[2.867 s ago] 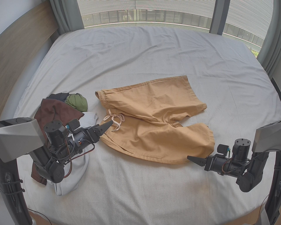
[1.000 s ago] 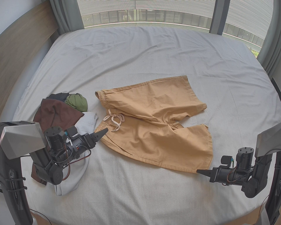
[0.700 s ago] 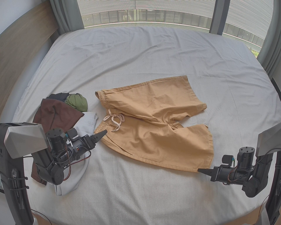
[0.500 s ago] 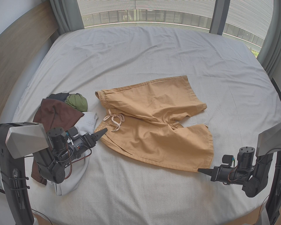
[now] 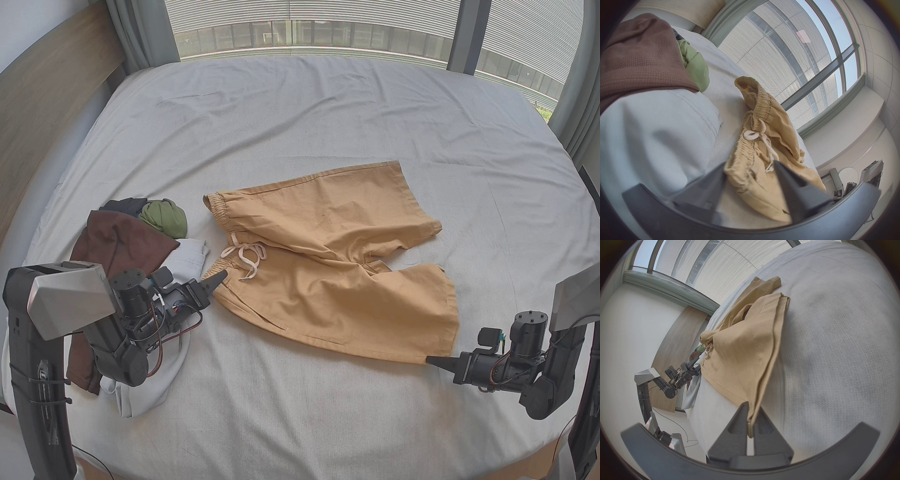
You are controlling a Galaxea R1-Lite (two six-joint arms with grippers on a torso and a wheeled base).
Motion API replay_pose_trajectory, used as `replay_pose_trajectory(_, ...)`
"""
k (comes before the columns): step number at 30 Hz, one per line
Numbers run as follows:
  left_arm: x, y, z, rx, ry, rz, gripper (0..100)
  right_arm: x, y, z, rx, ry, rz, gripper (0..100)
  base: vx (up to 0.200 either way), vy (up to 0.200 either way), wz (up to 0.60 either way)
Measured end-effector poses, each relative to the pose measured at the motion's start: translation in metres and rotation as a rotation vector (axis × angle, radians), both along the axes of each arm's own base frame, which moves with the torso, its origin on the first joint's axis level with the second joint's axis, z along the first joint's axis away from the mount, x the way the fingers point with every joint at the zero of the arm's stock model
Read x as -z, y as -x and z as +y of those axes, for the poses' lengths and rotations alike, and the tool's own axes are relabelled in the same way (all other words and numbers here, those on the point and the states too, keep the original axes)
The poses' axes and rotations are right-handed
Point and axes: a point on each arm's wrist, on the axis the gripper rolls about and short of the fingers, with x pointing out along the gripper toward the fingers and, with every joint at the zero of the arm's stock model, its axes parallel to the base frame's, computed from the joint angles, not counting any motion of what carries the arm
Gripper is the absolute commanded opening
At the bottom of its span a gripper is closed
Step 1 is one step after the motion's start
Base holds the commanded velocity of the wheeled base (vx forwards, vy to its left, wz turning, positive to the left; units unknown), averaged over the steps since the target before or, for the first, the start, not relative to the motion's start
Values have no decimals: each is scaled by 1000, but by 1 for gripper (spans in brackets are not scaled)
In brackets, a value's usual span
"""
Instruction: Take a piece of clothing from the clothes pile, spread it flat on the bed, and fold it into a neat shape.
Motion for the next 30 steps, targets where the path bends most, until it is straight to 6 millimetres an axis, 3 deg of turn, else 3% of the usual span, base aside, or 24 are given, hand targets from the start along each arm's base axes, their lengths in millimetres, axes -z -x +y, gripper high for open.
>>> replay_pose_trajectory(8, 4, -1, 1, -3, -5, 8, 0, -1, 3, -1, 1, 2, 9, 0, 0, 0, 0)
replay_pose_trajectory(13, 3, 11, 4, -1, -12, 34, 0, -2, 10, -4, 3, 7, 18, 0, 0, 0, 0)
replay_pose_trajectory(24, -8, 82, 16, 42, -30, 189, 0, -2, 29, -13, 3, 48, 48, 0, 0, 0, 0)
replay_pose_trajectory(30, -15, 109, 26, 32, -55, 222, 0, 1, 35, -15, 0, 61, 76, 0, 0, 0, 0)
